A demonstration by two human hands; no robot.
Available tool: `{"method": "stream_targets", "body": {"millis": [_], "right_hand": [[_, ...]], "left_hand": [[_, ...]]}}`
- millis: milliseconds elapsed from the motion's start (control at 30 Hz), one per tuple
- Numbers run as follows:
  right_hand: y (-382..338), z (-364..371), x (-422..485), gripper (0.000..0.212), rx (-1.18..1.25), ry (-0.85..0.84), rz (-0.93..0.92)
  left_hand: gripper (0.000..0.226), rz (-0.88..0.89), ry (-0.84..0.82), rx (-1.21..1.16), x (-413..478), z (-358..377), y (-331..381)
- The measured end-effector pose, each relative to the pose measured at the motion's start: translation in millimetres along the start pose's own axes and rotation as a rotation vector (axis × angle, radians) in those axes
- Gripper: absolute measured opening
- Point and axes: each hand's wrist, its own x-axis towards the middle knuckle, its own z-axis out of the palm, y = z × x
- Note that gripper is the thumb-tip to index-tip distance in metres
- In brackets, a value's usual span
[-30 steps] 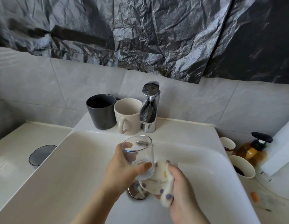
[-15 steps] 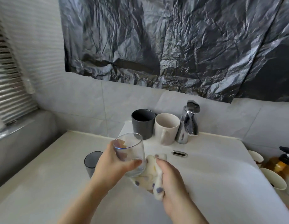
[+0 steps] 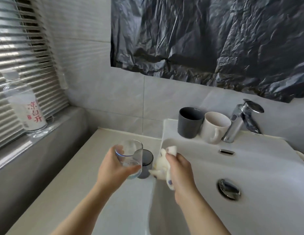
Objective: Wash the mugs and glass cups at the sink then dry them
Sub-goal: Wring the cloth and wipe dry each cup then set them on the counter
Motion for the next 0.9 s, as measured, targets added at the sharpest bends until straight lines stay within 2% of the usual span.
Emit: {"method": "stream_targets", "body": {"millis": [267,400,700,900], "right_hand": [[21.7,9.0,8.0,0.019,0.004,0.21,0.013],[28.3,9.1,8.3,0.015,-0.002,0.229,0.054],[38.5,11.3,10.4,0.018,-0.001,0.252,0.095],[41.5,14.0,13.2,0.022,-0.016,0.273,0.111]], "left_hand": [[0.072,-0.083,-0.118,0.045,4.6,12.5,-52.0],[0.083,-0.104,-0.169,0.065,3.5,21.7,-66.7],[0.07,-0.09,-0.194,0.09,1.1,27.8,-87.1],[0.084,-0.077,-0.218,0.134,1.0,28.6,-90.1]]}}
